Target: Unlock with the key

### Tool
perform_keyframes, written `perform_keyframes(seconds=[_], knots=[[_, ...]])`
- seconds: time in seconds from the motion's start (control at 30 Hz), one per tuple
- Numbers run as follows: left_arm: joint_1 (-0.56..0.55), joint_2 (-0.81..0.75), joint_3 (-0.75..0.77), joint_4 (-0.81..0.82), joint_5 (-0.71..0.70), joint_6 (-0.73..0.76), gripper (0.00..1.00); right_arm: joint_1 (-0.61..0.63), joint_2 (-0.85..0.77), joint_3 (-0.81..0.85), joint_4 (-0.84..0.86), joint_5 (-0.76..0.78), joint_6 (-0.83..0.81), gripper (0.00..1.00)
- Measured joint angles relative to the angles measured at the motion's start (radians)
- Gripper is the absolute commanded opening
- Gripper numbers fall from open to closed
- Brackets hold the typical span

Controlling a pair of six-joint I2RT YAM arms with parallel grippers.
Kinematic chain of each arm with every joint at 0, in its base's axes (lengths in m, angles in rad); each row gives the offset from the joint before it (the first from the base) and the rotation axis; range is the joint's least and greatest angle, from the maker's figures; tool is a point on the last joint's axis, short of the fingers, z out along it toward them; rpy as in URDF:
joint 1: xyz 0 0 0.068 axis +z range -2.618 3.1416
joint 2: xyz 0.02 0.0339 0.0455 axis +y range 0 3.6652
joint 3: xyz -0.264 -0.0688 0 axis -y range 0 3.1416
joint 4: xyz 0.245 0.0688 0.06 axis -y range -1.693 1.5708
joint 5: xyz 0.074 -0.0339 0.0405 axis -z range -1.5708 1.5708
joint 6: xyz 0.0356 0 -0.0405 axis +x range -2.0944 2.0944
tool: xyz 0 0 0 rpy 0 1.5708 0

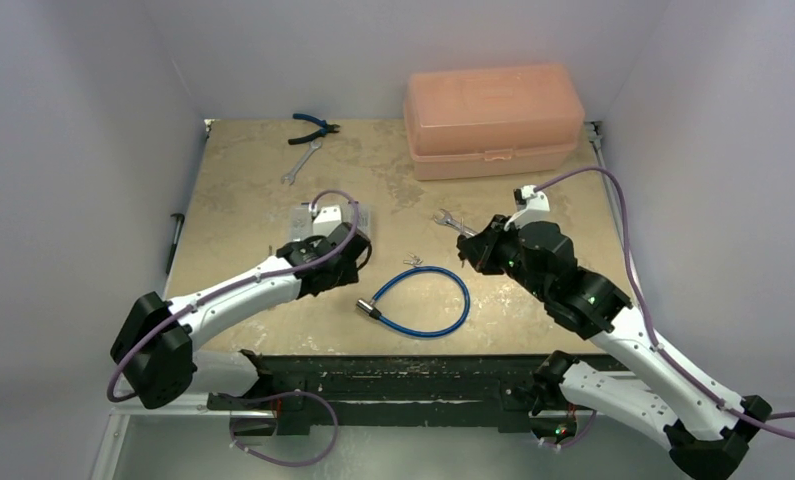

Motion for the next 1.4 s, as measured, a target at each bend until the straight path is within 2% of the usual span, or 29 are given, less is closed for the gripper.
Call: perform_keyframes(seconds=[0.2, 0.4, 0.5, 0.73, 0.8, 0.9, 1.1, 1.23, 1.4], knots=[[0.035, 0.005, -0.145, -0.053, 0.037, 0.000, 0.00, 0.000, 0.010, -0.011, 0.027, -0.026, 0.016, 0.00], [0.044, 0.054, -0.155, -0.034, 0.079, 0.000, 0.00, 0.000, 0.000, -0.025, 0.032, -0.034, 0.021, 0.00], [0.044, 0.071, -0.169, -0.017, 0.109, 0.000, 0.09, 0.000, -0.015, -0.043, 0.030, -0.034, 0.023, 0.00], [0.053, 0.126, -0.185, 0.003, 0.163, 0.000, 0.11, 0.000, -0.024, -0.061, 0.029, -0.038, 0.024, 0.00], [0.056, 0.143, -0.185, 0.009, 0.175, 0.000, 0.20, 0.000, -0.023, -0.061, 0.029, -0.038, 0.023, 0.00], [0.058, 0.145, -0.184, 0.017, 0.184, 0.006, 0.47, 0.000, -0.025, -0.061, 0.029, -0.036, 0.023, 0.00], [0.066, 0.174, -0.151, -0.002, 0.207, 0.034, 0.73, 0.000, -0.042, -0.076, 0.027, -0.027, 0.018, 0.00], [0.078, 0.223, -0.092, -0.040, 0.227, 0.076, 0.79, 0.000, -0.042, -0.077, 0.026, -0.010, 0.011, 0.00], [0.122, 0.243, -0.044, -0.077, 0.282, 0.142, 0.73, 0.000, -0.055, -0.077, 0.016, 0.005, 0.003, 0.00]])
